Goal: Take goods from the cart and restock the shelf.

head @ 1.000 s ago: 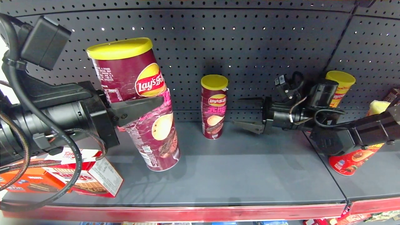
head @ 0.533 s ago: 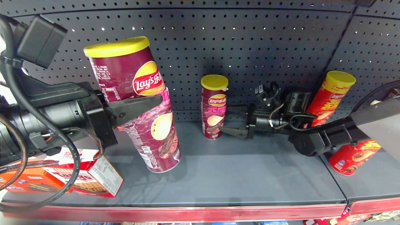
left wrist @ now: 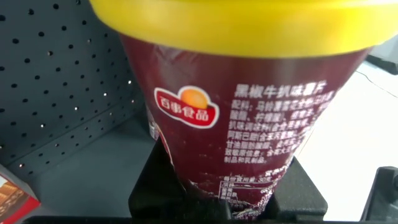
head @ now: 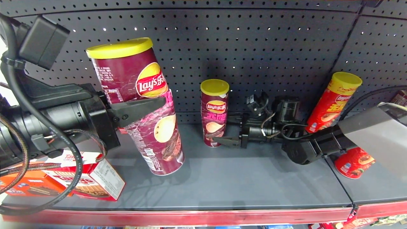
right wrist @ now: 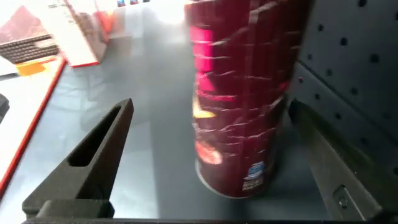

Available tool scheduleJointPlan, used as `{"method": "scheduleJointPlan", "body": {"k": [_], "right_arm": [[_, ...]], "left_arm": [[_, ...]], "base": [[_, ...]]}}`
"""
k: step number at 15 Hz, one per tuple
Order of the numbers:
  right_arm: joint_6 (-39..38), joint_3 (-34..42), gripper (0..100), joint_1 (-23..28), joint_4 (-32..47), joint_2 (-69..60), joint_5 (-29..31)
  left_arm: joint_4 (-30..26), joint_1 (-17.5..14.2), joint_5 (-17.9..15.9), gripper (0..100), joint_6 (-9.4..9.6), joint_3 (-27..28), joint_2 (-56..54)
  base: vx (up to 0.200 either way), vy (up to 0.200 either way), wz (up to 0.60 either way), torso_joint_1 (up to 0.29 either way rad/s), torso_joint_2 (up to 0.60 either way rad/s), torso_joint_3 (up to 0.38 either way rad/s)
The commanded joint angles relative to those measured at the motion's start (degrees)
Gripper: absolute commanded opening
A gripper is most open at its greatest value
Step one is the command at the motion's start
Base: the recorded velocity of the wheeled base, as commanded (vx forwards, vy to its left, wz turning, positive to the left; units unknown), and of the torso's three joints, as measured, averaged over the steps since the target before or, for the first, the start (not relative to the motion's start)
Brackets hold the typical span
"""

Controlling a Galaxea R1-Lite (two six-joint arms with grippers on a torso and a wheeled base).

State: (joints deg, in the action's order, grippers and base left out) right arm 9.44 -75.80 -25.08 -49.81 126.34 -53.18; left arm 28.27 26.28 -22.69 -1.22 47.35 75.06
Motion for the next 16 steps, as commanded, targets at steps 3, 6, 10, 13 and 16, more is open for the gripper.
{"method": "scheduleJointPlan", "body": {"k": [3,6,10,13,16], "right_arm": [[-0.03,-1.81,100,-0.41,0.06,0.92,4.04],[-0.12,-4.09,100,-1.38,0.33,2.06,4.57],[-1.09,-7.87,100,-2.52,0.42,4.00,5.54],[-1.17,-9.45,100,-3.14,0.24,5.40,7.21],[-1.26,-9.45,0,-3.14,0.06,5.40,7.82]], "left_arm": [[0.03,0.08,0.01,0,-0.01,-0.41,-0.09],[0.03,0.08,0.01,0,-0.01,-0.41,0.00],[0.03,0.08,0.01,0,-0.01,-0.68,-0.09],[0.03,0.08,0.19,0,-0.01,-0.94,-0.26],[0.03,0.08,0.19,0,-0.01,-0.94,-0.26]], "base": [[0.000,0.000,0.00,0.000,0.00,0.000],[0.000,0.000,0.00,0.000,0.00,0.000],[0.000,0.000,0.00,0.000,0.00,0.000],[0.000,0.000,0.00,0.000,0.00,0.000],[0.000,0.000,0.00,0.000,0.00,0.000]]}}
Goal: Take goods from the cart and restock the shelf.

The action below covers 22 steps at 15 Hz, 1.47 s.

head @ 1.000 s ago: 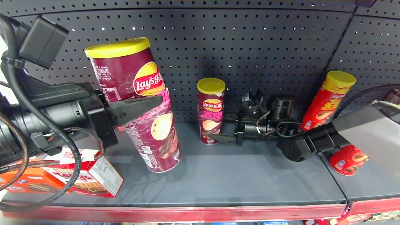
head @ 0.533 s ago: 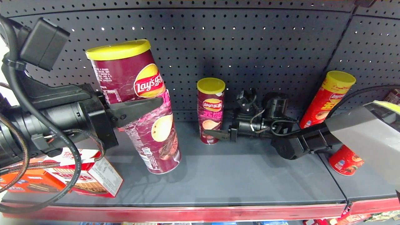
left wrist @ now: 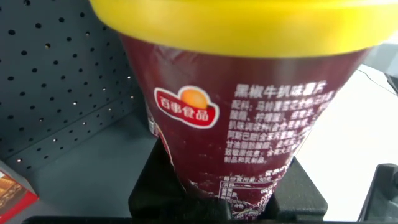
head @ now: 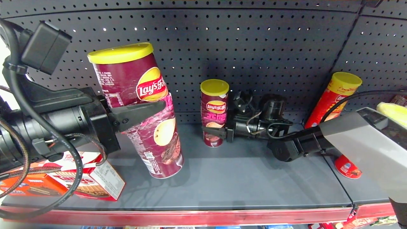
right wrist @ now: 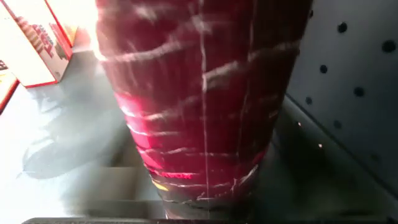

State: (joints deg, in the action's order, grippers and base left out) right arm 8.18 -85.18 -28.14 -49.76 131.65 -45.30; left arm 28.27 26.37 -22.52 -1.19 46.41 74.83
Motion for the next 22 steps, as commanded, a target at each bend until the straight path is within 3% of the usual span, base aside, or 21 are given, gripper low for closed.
{"method": "scheduleJointPlan", "body": {"k": [1,4,8,11,13,17,22], "right_arm": [[-0.01,0.54,0,0.01,-0.16,-0.25,0.30],[-0.01,3.17,0,0.01,-0.51,-2.62,0.65],[-0.01,13.19,0,-0.34,-1.92,-12.64,4.34],[-0.09,23.39,0,-2.80,-5.96,-20.11,8.21],[-0.09,35.34,0,-6.32,-10.53,-26.97,9.88],[-0.09,50.46,0,-11.85,-20.11,-29.52,13.66],[-0.18,52.92,0,-10.01,-27.23,-23.01,12.78]], "left_arm": [[0.03,0.00,0.02,0,-0.04,0.00,-0.03],[0.03,0.00,0.02,0,-0.04,0.00,-0.03],[-0.06,-0.53,0.28,0,-0.21,0.08,-0.21],[-0.06,-1.06,0.28,0,-0.21,0.52,-0.12],[-0.06,-1.14,0.28,0,-0.21,0.79,-0.21],[-0.06,-2.46,0.02,0,-0.12,1.05,-0.12],[-0.06,-2.55,0.19,0,-0.21,0.61,-0.12]], "base": [[0.000,0.000,0.00,0.000,0.00,0.000],[0.000,0.000,0.00,0.000,0.00,0.000],[0.000,0.000,0.00,0.000,0.00,0.000],[0.000,0.000,0.00,0.000,0.00,0.000],[0.000,0.000,0.00,0.000,0.00,0.000],[0.000,0.000,0.00,0.000,0.00,0.000],[0.000,0.000,0.00,0.000,0.00,0.000]]}}
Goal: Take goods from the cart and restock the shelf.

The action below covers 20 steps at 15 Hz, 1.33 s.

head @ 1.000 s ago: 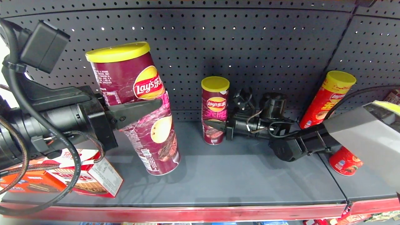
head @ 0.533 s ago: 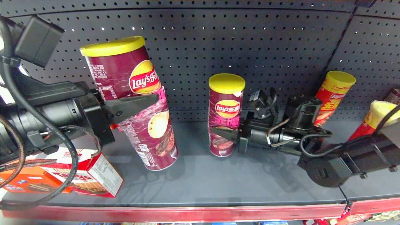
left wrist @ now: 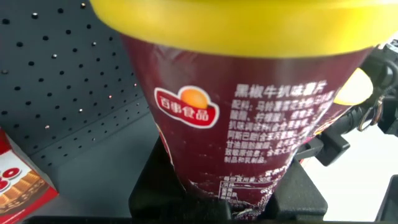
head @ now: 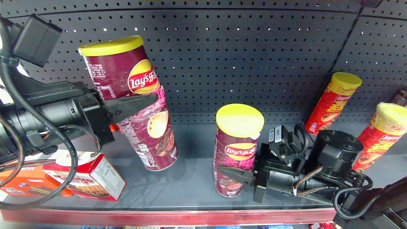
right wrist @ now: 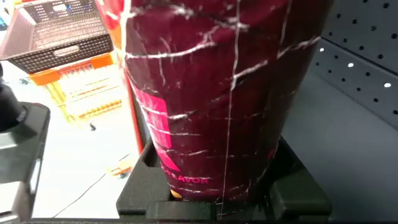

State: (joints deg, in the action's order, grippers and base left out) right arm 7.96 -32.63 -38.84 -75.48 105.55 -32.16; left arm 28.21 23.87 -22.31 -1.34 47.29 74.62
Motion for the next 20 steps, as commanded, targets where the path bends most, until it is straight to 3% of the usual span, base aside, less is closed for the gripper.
{"method": "scheduleJointPlan", "body": {"k": [1,12,13,17,20], "right_arm": [[0.04,0.38,0,1.22,-3.53,4.58,-1.06],[0.39,0.20,0,1.75,-6.34,8.80,-2.73],[0.48,0.29,100,1.75,-7.13,9.24,-2.47],[0.48,2.40,100,2.36,-7.40,5.99,-1.85],[0.21,8.64,100,4.21,-6.87,-2.71,-1.77]], "left_arm": [[0.00,-0.05,0.07,0,-0.07,-0.44,0.09],[0.09,-0.05,0.07,0,-0.86,-0.79,0.09],[0.09,-0.14,0.07,0,-0.86,-0.79,0.00],[0.09,-0.05,0.07,0,-0.86,-0.71,0.00],[0.09,-0.05,0.16,0,-0.86,-0.71,0.00]], "base": [[0.000,0.000,0.00,0.000,0.00,0.000],[0.000,0.000,0.00,0.000,0.00,0.000],[0.000,0.000,0.00,0.000,0.00,0.000],[0.000,0.000,0.00,0.000,0.00,0.000],[0.000,0.000,0.00,0.000,0.00,0.000]]}}
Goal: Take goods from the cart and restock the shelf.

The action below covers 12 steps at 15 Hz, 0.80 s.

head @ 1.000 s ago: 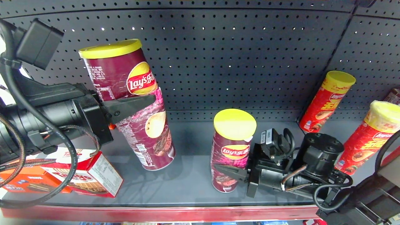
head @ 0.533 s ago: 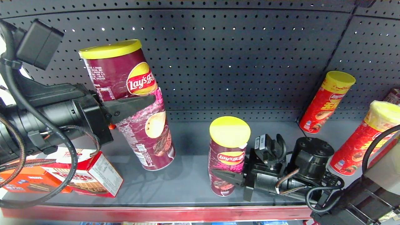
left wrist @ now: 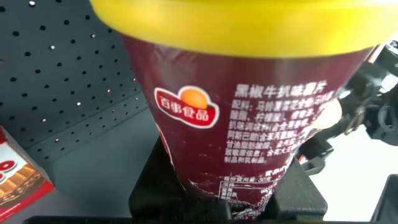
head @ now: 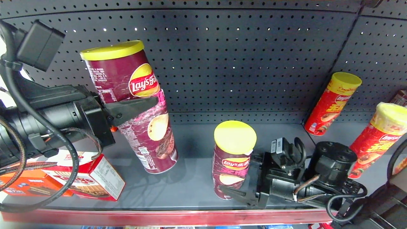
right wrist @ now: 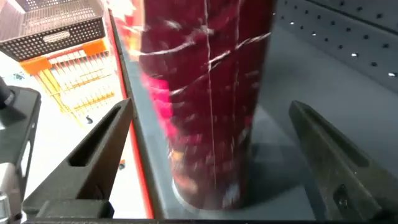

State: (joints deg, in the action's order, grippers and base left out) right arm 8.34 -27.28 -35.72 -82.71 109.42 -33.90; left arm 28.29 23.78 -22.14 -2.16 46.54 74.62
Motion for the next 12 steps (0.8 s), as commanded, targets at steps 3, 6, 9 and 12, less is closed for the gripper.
{"method": "scheduleJointPlan", "body": {"k": [3,6,9,12], "right_arm": [[-0.25,10.06,100,3.55,0.54,-16.87,-0.02],[-0.43,13.13,100,4.17,0.97,-23.64,-0.02],[-2.10,14.45,100,6.54,12.49,-38.32,2.79],[-2.10,14.63,100,6.80,31.91,-53.00,12.63]], "left_arm": [[-0.08,0.03,-0.01,0,-0.04,-0.14,-0.35],[-0.08,-0.05,0.08,0,-0.04,-0.23,-0.97],[-0.08,0.03,-0.10,0,-0.04,-1.98,-2.28],[0.01,0.03,-0.01,0,0.14,-2.07,-2.46]], "base": [[0.000,0.000,0.00,0.000,0.00,0.000],[0.000,0.000,0.00,0.000,0.00,0.000],[0.000,0.000,0.00,0.000,0.00,0.000],[0.000,0.000,0.00,0.000,0.00,0.000]]}}
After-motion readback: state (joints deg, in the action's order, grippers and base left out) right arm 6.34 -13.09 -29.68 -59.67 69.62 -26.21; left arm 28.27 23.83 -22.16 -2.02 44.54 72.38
